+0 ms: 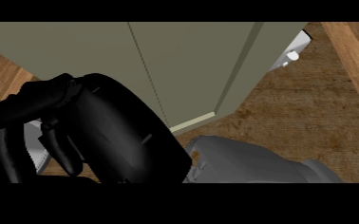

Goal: Pick up the wine, place it into the cabinet and close the cabinet

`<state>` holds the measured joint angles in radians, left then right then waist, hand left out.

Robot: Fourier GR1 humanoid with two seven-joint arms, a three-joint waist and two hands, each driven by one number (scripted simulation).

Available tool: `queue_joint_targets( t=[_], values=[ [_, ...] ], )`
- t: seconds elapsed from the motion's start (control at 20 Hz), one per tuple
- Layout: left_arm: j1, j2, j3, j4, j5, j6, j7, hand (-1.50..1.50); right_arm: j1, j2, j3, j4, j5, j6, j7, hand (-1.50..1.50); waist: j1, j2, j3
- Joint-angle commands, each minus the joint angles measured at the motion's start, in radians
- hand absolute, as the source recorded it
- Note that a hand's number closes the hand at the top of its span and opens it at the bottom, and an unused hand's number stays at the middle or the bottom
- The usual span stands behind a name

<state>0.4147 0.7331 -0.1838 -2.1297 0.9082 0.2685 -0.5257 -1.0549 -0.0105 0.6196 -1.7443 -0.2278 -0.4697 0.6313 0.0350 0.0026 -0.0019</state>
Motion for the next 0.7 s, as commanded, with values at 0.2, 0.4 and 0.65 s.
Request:
queue_joint_targets(
  t=[0.2,0.4,0.65],
  values=[
    [-0.028,-0.041,0.040,0.078,-0.018,-0.036,0.002,-1.50,-0.116,-0.010,-0.144,0.285,0.053,0.098,-0.132,1.50,-0.019,-0.001,0.001],
    [-0.010,-0.063,0.016,0.011,-0.063,0.015,0.031,-1.50,-0.147,0.010,-0.207,0.453,0.010,0.173,-0.203,1.50,-0.012,0.000,0.001],
    [-0.007,-0.065,0.051,0.011,-0.048,-0.034,0.069,-1.50,-0.162,0.010,-0.284,0.600,0.012,0.255,-0.315,1.50,-0.014,0.000,0.001]
  ],
)
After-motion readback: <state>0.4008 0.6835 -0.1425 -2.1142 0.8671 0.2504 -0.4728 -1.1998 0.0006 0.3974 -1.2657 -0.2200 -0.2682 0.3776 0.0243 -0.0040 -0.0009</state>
